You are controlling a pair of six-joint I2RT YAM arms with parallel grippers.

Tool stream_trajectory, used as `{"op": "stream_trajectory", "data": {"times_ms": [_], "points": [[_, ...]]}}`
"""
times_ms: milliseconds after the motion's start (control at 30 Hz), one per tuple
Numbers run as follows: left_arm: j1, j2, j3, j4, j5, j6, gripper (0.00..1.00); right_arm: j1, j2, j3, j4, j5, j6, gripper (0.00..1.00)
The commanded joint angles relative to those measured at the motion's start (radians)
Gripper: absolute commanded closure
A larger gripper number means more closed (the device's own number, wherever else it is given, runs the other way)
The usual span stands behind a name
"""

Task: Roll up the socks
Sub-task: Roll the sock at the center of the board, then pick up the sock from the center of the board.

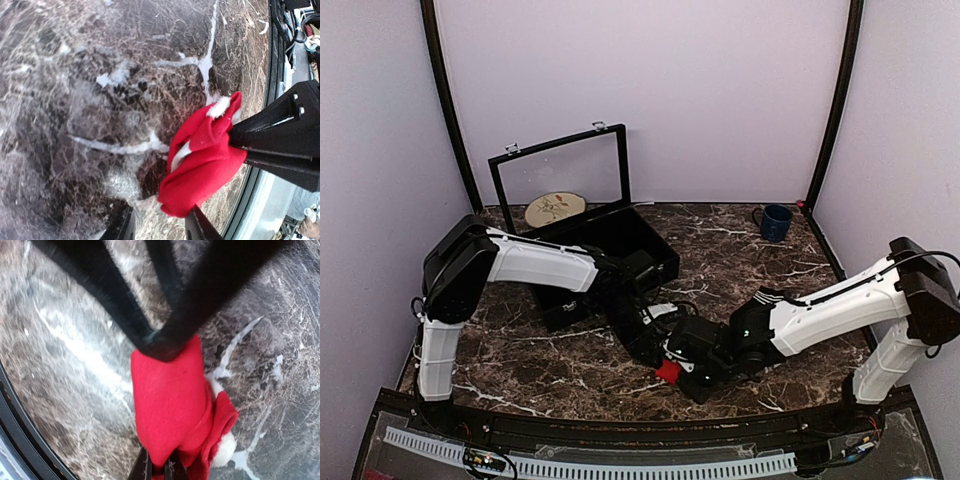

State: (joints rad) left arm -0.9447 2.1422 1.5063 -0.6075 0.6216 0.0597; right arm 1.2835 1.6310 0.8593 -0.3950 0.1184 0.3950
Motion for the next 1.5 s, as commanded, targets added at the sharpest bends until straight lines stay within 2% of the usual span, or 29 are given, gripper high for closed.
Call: {"op": "stream_trajectory", "data": {"times_ms": [0, 667, 967, 1100, 1233, 1467], "points": [[0.0, -0.08, -0.069, 0.05, -0.066, -0.034, 0.63, -0.039, 0.006, -0.06, -0.021, -0.126, 0.071, 1.0], [0.001, -0.276, -0.338, 0.32, -0.286, -0.161, 0.63, -0.109, -0.029, -0.127, 0.079, -0.276, 0.135, 1.0], [0.001, -0.465, -0.557, 0.558, -0.486, -0.23, 0.61, -0.192, -0.059, -0.15, 0.148, -0.407, 0.154, 1.0], [-0.002, -0.575, -0.683, 0.724, -0.536, -0.257, 0.6, -0.229, -0.007, -0.134, 0.179, -0.479, 0.138, 1.0], [-0.011, -0.647, -0.768, 0.812, -0.554, -0.22, 0.58, -0.264, 0.08, -0.088, 0.206, -0.578, 0.107, 1.0], [-0.105, -0.666, -0.768, 0.781, -0.591, -0.017, 0.56, -0.301, 0.168, -0.031, 0.257, -0.704, 0.122, 1.0]]}}
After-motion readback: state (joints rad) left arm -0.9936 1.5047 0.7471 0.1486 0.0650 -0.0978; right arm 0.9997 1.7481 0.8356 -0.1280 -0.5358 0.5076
